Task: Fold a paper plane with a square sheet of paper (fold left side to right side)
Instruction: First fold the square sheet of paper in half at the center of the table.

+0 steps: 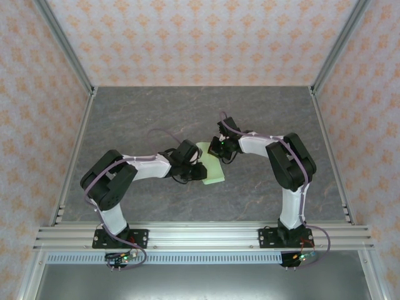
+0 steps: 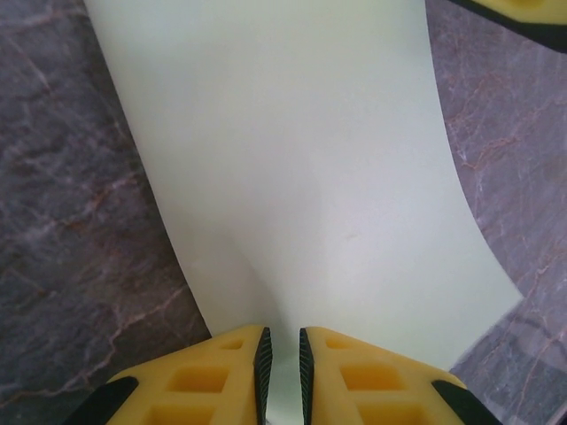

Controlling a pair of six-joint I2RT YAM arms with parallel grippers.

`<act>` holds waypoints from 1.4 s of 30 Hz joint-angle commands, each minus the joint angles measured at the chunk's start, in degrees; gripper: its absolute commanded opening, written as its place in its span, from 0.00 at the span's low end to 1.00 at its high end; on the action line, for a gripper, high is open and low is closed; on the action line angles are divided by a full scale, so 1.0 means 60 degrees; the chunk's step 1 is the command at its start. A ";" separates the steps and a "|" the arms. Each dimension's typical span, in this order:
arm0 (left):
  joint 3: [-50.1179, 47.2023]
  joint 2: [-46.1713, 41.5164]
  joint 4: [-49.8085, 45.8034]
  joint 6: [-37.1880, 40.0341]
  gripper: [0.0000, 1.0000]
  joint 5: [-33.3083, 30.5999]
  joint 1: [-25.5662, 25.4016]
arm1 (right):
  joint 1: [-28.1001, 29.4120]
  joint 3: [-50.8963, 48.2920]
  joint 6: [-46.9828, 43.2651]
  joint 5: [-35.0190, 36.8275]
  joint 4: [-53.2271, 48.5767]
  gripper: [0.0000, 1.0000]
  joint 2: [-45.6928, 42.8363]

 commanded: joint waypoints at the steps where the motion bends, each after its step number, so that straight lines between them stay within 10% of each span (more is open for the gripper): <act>1: -0.0671 -0.0222 -0.0248 -0.0614 0.19 0.0487 -0.0301 | 0.0039 -0.0273 -0.0060 0.0714 -0.1184 0.00 0.0671; 21: 0.1175 0.0485 -0.0494 -0.0147 0.19 0.0467 0.0276 | 0.0058 -0.0292 -0.0087 0.0692 -0.1270 0.01 0.0577; 42: -0.0587 -0.0068 0.0048 0.0070 0.19 0.1072 -0.0388 | 0.0112 -0.0290 -0.0061 0.0699 -0.1320 0.00 0.0613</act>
